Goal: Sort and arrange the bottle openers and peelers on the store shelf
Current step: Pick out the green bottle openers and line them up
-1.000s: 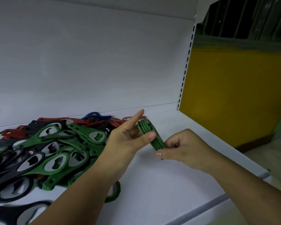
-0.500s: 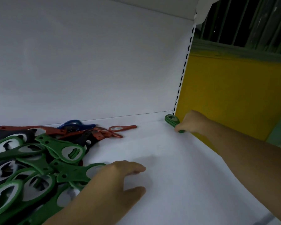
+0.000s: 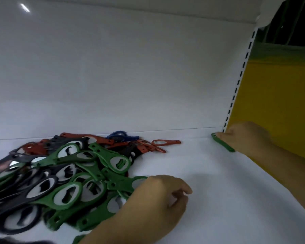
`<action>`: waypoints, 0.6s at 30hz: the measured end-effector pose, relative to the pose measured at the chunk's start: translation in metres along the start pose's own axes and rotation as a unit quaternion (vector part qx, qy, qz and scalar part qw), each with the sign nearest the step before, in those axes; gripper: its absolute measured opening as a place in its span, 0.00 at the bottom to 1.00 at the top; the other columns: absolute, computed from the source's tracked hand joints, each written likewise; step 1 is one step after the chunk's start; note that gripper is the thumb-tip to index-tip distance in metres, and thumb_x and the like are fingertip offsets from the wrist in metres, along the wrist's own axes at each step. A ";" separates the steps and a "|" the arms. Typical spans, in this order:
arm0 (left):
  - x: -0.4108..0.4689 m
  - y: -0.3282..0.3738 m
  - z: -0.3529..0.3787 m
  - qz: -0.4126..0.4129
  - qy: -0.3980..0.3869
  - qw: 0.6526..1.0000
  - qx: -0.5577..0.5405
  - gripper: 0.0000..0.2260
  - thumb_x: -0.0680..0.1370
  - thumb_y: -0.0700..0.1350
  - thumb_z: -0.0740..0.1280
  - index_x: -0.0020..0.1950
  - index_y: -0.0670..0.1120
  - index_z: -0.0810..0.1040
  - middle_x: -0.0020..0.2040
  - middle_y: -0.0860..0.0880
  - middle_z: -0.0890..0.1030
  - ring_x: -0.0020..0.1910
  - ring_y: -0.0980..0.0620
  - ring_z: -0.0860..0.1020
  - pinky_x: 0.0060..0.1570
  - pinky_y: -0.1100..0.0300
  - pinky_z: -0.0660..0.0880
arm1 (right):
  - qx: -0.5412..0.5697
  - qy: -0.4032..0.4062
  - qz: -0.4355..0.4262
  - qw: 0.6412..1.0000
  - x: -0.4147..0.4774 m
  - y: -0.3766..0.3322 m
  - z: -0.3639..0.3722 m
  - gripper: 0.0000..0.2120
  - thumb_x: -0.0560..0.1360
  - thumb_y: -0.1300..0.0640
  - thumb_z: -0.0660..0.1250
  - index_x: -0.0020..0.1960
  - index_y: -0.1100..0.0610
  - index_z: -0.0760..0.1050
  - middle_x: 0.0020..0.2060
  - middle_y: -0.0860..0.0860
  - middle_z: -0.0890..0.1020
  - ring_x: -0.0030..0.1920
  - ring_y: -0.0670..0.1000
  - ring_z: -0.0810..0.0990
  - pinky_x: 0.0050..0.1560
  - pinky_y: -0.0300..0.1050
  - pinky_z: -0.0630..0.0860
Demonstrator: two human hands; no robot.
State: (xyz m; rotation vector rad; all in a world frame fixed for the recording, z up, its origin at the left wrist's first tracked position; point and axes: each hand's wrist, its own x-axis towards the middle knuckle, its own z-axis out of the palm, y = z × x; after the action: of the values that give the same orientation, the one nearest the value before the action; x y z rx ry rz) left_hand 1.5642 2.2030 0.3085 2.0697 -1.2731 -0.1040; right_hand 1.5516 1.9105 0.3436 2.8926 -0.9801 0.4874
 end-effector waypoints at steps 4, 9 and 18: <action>-0.005 0.004 -0.007 0.031 0.082 0.996 -0.002 0.10 0.77 0.45 0.64 0.53 0.50 0.83 0.37 0.51 0.83 0.34 0.54 0.77 0.37 0.67 0.73 | 0.180 -0.103 -0.123 0.970 -0.055 -0.068 -0.006 0.22 0.73 0.44 0.66 0.26 0.54 0.66 0.23 0.50 0.69 0.27 0.50 0.68 0.31 0.43 0.63; -0.036 0.016 -0.033 0.010 0.188 0.982 0.012 0.08 0.77 0.41 0.64 0.49 0.49 0.82 0.23 0.54 0.68 0.23 0.56 0.65 0.27 0.69 0.63 | 0.283 -0.186 -0.232 0.912 -0.089 -0.151 -0.023 0.22 0.59 0.37 0.58 0.31 0.55 0.76 0.29 0.50 0.77 0.34 0.52 0.73 0.36 0.43 0.66; -0.115 -0.018 -0.042 -0.126 0.324 0.938 -0.003 0.08 0.76 0.42 0.66 0.40 0.53 0.81 0.23 0.55 0.69 0.23 0.57 0.65 0.26 0.69 0.60 | 0.378 -0.119 -0.257 0.881 -0.114 -0.157 -0.010 0.08 0.69 0.43 0.72 0.42 0.47 0.81 0.33 0.42 0.79 0.35 0.44 0.77 0.36 0.38 0.72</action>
State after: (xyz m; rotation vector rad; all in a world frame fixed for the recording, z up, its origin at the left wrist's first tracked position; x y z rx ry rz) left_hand 1.5352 2.3227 0.2979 2.0046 -0.6029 0.4278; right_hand 1.5583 2.1039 0.3261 3.7689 0.0700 0.5719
